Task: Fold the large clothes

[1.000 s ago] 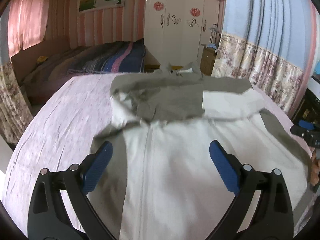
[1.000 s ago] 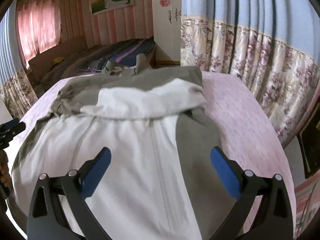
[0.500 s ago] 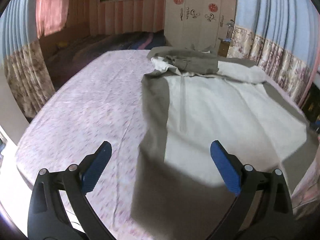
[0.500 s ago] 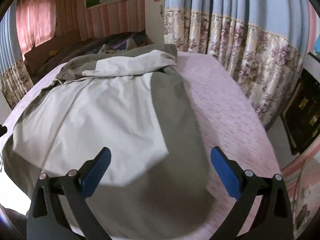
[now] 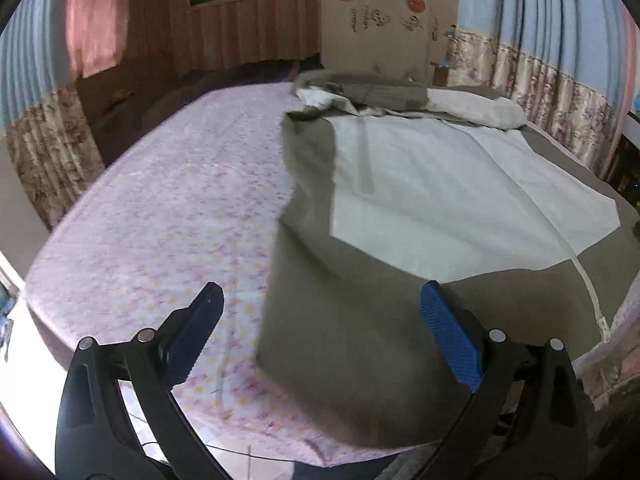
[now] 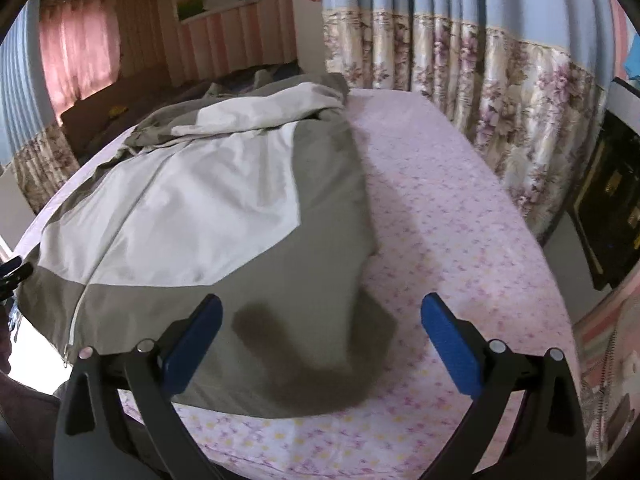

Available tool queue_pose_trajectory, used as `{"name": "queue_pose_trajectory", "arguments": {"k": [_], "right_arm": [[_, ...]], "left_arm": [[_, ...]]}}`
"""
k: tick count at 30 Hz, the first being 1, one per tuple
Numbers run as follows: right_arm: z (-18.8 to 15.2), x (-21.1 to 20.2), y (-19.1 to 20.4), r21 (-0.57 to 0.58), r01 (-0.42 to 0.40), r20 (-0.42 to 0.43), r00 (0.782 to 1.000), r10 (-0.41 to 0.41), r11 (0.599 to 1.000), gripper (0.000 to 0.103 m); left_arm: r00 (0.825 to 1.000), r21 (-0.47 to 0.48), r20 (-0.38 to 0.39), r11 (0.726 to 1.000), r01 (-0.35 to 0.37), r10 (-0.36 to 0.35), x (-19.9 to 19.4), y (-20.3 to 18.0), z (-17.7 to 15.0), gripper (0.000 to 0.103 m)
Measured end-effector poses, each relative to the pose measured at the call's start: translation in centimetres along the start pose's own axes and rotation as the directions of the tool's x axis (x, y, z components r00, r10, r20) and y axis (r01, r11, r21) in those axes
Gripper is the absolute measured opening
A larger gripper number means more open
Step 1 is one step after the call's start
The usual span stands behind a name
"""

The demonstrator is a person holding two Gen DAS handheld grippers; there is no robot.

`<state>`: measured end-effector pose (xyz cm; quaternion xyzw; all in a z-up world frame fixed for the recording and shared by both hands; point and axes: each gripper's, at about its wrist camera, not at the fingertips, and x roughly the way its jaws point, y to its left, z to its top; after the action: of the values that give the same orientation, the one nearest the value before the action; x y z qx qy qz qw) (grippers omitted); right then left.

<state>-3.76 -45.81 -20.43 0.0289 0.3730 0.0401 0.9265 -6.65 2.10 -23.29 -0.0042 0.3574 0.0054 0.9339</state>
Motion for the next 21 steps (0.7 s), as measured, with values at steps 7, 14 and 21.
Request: {"name": "queue_pose_trajectory", "arguments": {"k": [7, 14, 21], "right_arm": [[-0.4, 1.3, 0.6, 0.016, -0.020, -0.030, 0.999, 0.021, 1.000, 0.037], [1.0, 0.6, 0.4, 0.086, -0.135, -0.048, 0.989, 0.140, 0.987, 0.016], [4.9, -5.0, 1.2, 0.093, -0.266, 0.090, 0.962, 0.258, 0.960, 0.015]], "left_arm": [[0.995, -0.038, -0.051, 0.996, 0.083, -0.085, 2.3, -0.8, 0.1, 0.069], [0.996, 0.049, -0.036, 0.996, 0.077, -0.076, 1.7, -0.7, 2.4, 0.003], [0.995, 0.112, 0.077, 0.992, 0.058, -0.067, -3.6, -0.4, 6.6, 0.001]]}}
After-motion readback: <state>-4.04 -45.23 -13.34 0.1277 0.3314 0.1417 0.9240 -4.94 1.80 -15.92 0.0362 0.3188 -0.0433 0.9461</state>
